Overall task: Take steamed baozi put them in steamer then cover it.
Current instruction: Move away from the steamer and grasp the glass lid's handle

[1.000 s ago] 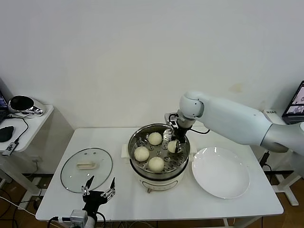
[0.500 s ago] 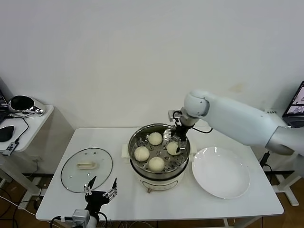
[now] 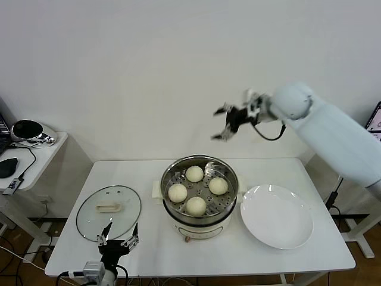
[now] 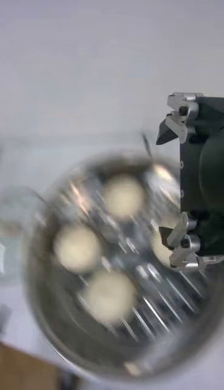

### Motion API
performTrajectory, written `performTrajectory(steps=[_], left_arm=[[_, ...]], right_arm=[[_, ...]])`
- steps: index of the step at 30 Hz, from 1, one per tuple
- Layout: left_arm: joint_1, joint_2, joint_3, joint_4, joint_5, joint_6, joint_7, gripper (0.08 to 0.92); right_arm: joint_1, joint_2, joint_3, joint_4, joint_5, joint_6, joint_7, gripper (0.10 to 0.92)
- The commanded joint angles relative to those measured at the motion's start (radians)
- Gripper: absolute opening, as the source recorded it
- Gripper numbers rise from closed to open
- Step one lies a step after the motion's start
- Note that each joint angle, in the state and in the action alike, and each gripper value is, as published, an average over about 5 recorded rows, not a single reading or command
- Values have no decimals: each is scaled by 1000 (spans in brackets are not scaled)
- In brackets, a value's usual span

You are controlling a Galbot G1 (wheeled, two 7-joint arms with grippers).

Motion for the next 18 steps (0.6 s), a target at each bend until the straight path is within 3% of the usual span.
performTrajectory(steps=[1, 8, 18], left_arm=[[-9, 0, -59, -1, -32, 3, 0, 823], [-68, -5, -107, 14, 7, 30, 0, 823], [-114, 6, -151, 63, 185, 13, -5, 823]], right_arm=[[-410, -110, 553, 178, 213, 158, 442, 823], [-814, -107, 839, 294, 272, 323, 628, 823], [-1363, 110, 1191, 417, 336, 426, 705, 823]])
